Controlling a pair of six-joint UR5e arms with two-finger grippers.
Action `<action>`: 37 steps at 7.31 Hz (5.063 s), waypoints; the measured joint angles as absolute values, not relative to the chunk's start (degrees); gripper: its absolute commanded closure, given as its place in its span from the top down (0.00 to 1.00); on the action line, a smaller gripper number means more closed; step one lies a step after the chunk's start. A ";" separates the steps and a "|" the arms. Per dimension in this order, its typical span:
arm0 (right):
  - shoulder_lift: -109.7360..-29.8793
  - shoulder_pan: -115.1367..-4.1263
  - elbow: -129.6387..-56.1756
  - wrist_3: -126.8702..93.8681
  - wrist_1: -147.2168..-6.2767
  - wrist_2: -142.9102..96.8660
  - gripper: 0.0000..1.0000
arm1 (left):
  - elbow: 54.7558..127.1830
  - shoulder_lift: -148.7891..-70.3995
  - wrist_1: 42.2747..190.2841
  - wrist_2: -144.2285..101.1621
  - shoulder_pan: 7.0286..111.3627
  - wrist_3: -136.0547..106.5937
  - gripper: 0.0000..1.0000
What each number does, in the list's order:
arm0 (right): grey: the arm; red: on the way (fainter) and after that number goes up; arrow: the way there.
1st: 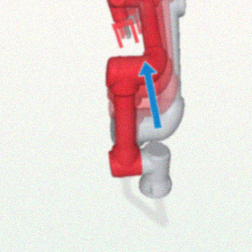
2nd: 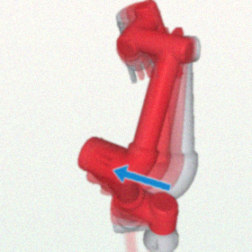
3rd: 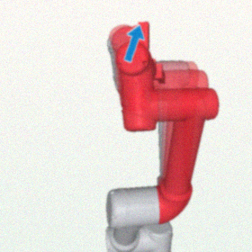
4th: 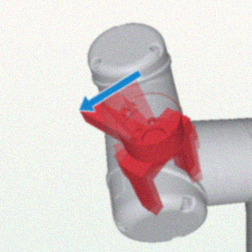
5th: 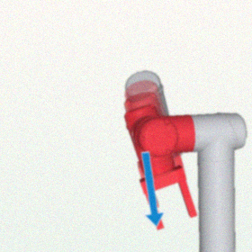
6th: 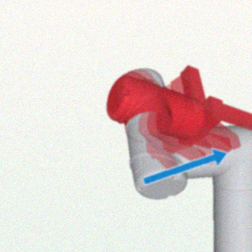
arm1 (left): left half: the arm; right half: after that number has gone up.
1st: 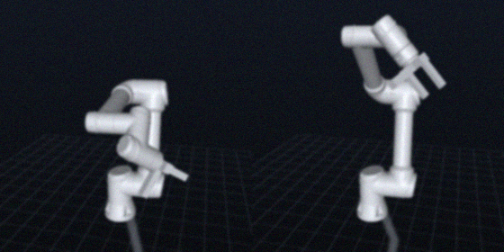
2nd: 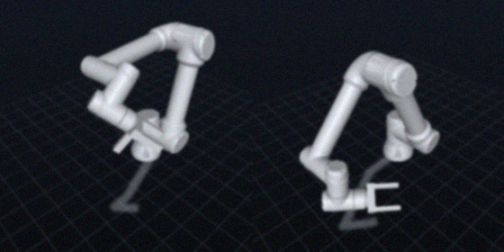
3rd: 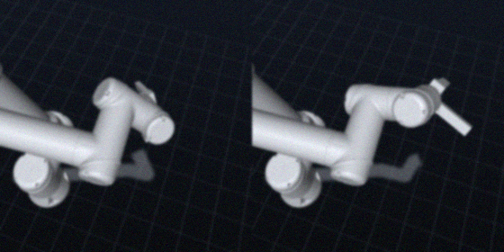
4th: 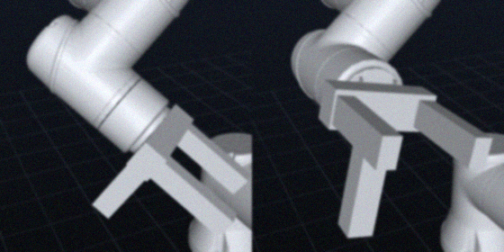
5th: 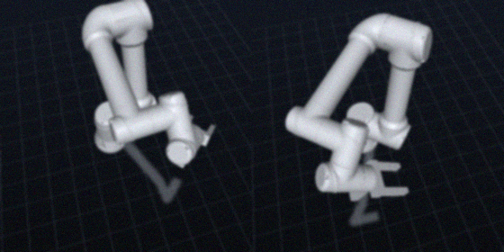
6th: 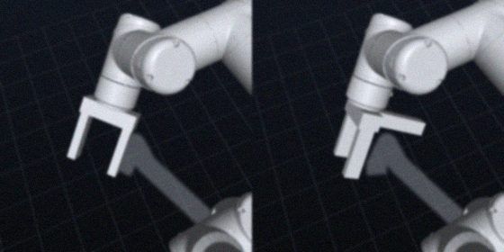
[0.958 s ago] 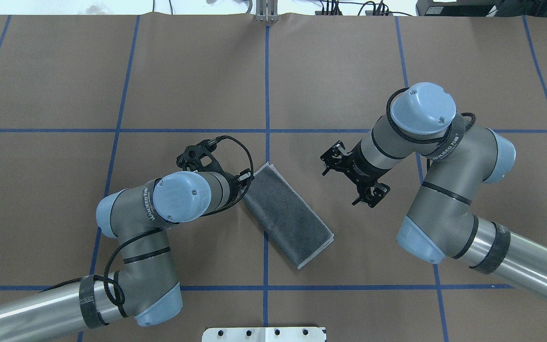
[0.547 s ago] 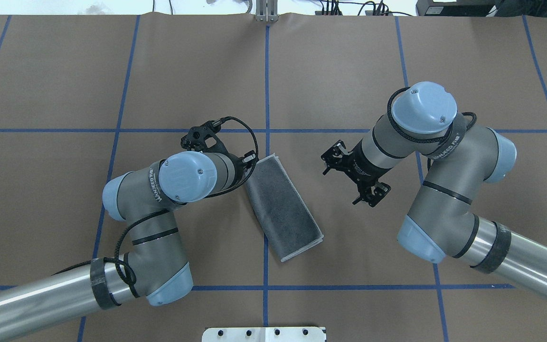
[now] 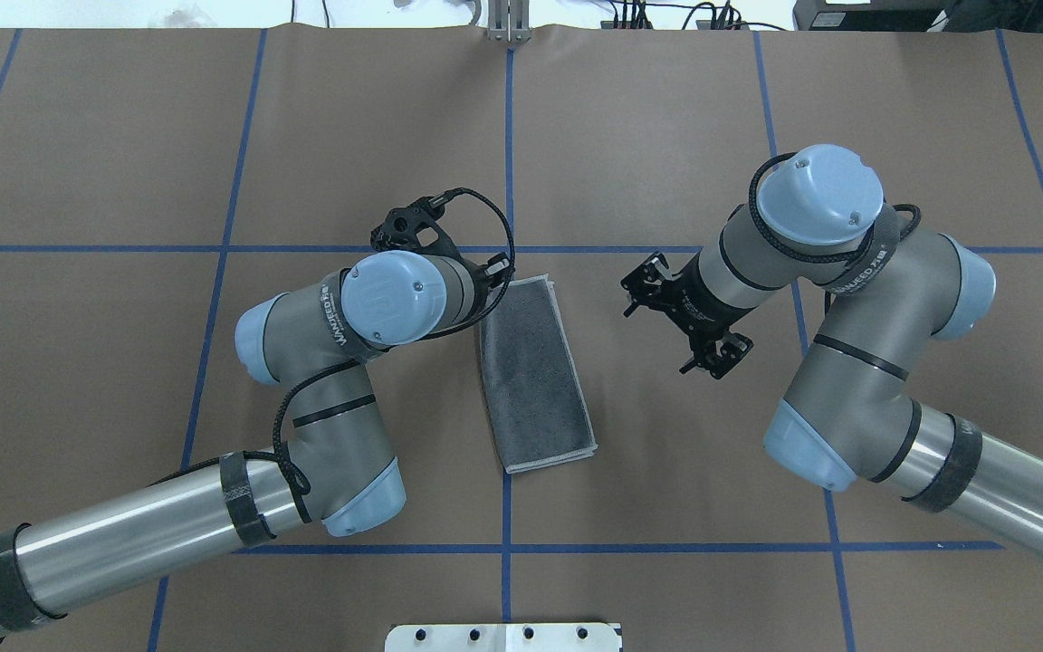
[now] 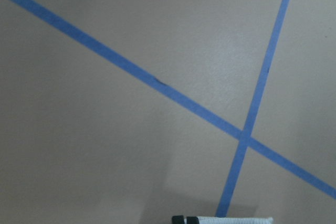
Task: Fold towel twice with both arms
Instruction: 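Grasp the strip end with the left gripper and drag it toward the robot, then release the strip with the left gripper while the right gripper withdraws, then grasp the strip's near end with the left gripper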
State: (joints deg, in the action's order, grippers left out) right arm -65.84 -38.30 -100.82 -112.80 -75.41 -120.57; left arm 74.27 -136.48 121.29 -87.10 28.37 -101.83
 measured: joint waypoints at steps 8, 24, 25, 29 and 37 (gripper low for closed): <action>-65.11 -37.18 -100.73 -112.76 -75.33 -116.23 1.00 | 71.11 -140.49 124.94 -90.77 31.27 -97.05 1.00; -61.10 -35.02 -97.59 -123.33 -75.59 -107.11 0.99 | 102.73 -116.32 119.74 -92.01 22.70 -110.57 0.84; -61.60 -37.87 -96.39 -119.85 -75.57 -109.80 0.99 | 100.52 -118.38 119.72 -91.98 22.11 -111.74 0.81; -63.93 -43.84 -94.91 -110.94 -75.50 -115.63 0.99 | 94.29 -122.58 119.79 -92.00 20.52 -112.46 0.65; -64.97 -45.13 -94.83 -107.93 -75.50 -117.32 0.99 | 91.89 -124.18 119.74 -92.02 19.00 -112.47 0.46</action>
State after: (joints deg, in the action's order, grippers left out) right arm -64.97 -45.13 -94.83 -107.93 -75.50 -117.32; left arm 91.89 -124.18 119.74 -92.02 19.00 -112.47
